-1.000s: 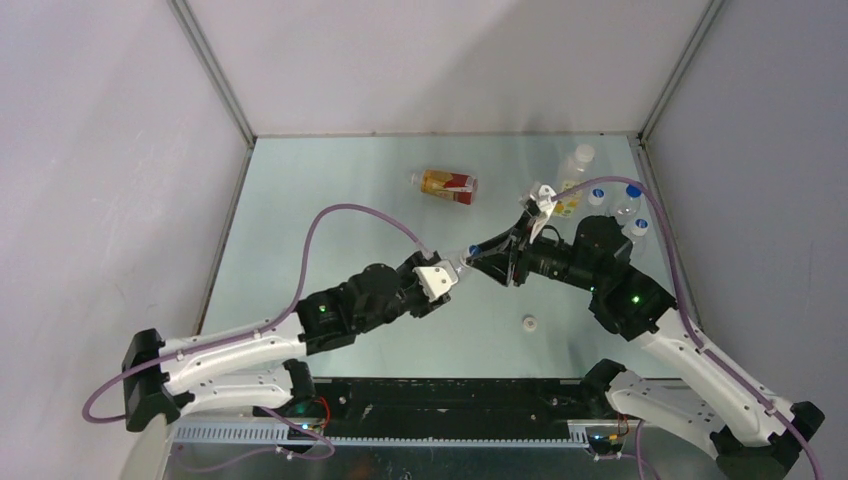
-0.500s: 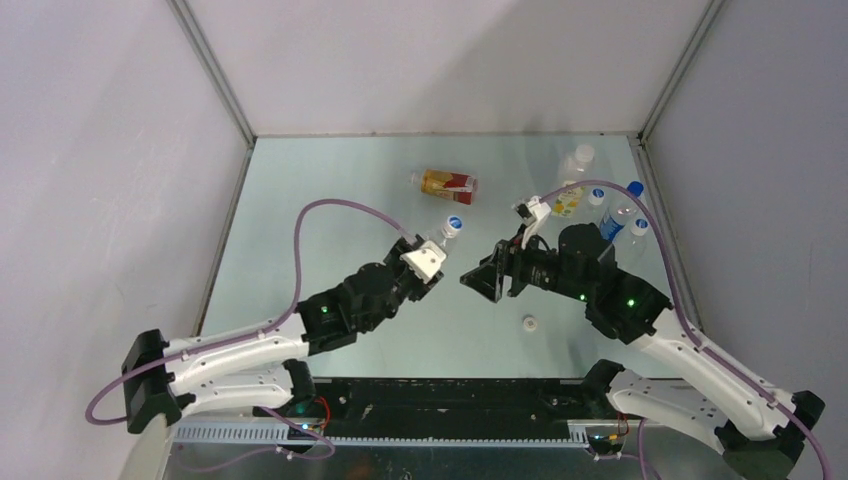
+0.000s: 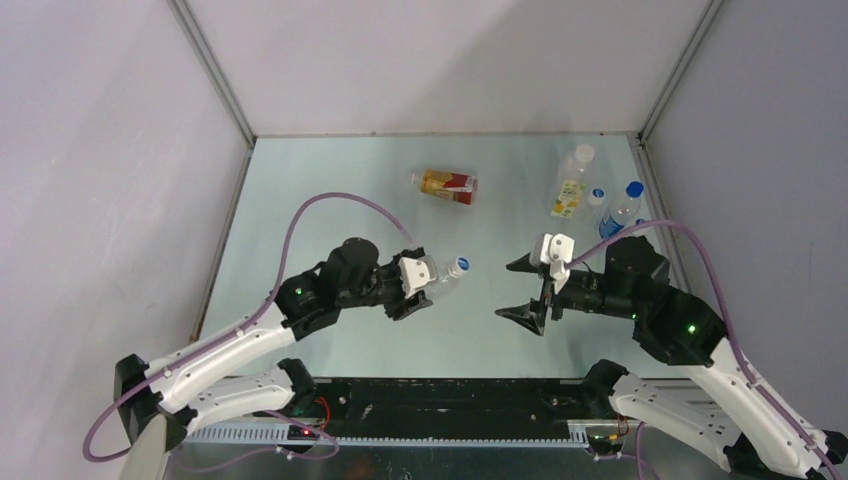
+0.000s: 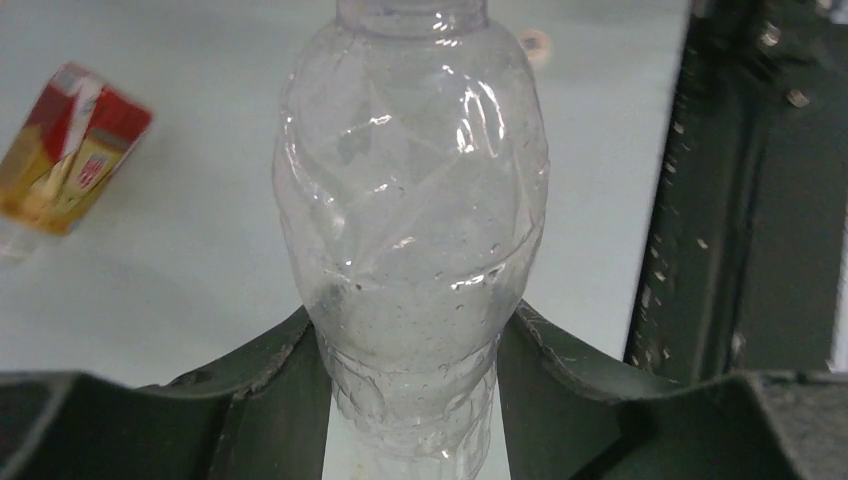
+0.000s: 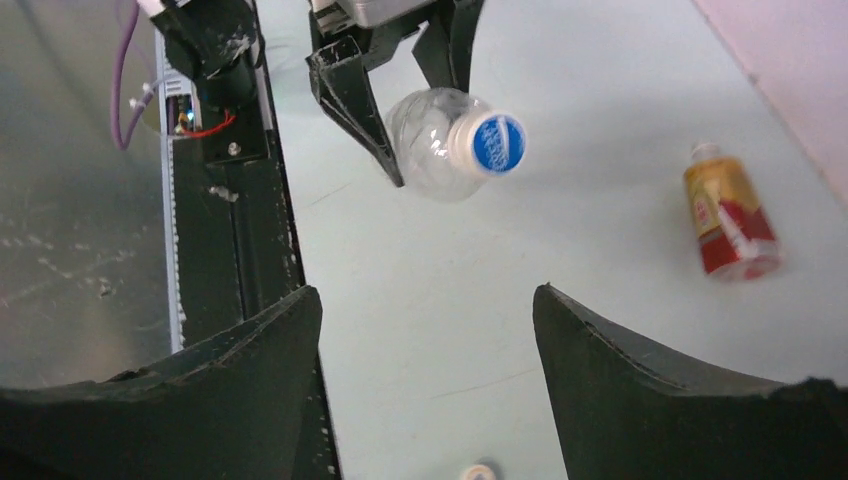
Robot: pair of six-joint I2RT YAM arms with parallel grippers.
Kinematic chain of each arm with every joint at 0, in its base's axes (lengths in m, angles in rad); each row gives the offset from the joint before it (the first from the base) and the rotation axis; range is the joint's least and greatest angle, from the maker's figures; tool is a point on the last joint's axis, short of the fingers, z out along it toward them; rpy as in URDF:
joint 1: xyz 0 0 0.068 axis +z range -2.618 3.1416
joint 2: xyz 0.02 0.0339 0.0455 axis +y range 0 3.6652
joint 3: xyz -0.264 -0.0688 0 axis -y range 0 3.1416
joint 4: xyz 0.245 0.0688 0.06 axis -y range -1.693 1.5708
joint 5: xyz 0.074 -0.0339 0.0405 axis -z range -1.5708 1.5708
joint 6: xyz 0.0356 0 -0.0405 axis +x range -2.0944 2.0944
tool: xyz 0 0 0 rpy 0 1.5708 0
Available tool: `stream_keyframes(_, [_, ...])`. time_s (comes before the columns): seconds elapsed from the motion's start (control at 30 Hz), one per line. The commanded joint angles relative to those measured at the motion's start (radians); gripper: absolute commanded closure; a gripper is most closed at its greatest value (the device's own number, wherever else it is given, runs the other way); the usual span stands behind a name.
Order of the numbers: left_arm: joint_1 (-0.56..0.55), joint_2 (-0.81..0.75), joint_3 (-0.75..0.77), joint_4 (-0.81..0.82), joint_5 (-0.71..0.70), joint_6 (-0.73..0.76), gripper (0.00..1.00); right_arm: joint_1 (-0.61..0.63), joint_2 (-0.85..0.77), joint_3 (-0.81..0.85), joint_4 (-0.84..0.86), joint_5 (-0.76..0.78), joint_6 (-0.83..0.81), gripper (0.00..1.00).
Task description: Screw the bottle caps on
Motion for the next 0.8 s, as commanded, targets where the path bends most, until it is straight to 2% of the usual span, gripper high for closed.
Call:
stream_keyframes(0.0, [0.004,0.05,0.14,-0.217,0.241,0.151,0.82,-0.012,0.04,0.098,-0.112,-0.126,-0.266,0.22])
stream_keyframes(0.33, [-0.038,0.117,0.229,-0.326,0.225,0.225,0.82,-0.011,0.117,0.174,-0.132,-0.233,-0.405,0.25])
stream_keyframes(0.77, [-0.067,0.122,0.239,-0.285,0.244,0.208,0.82,0.041,0.198,0.201,-0.135,-0.23,-0.464,0.35])
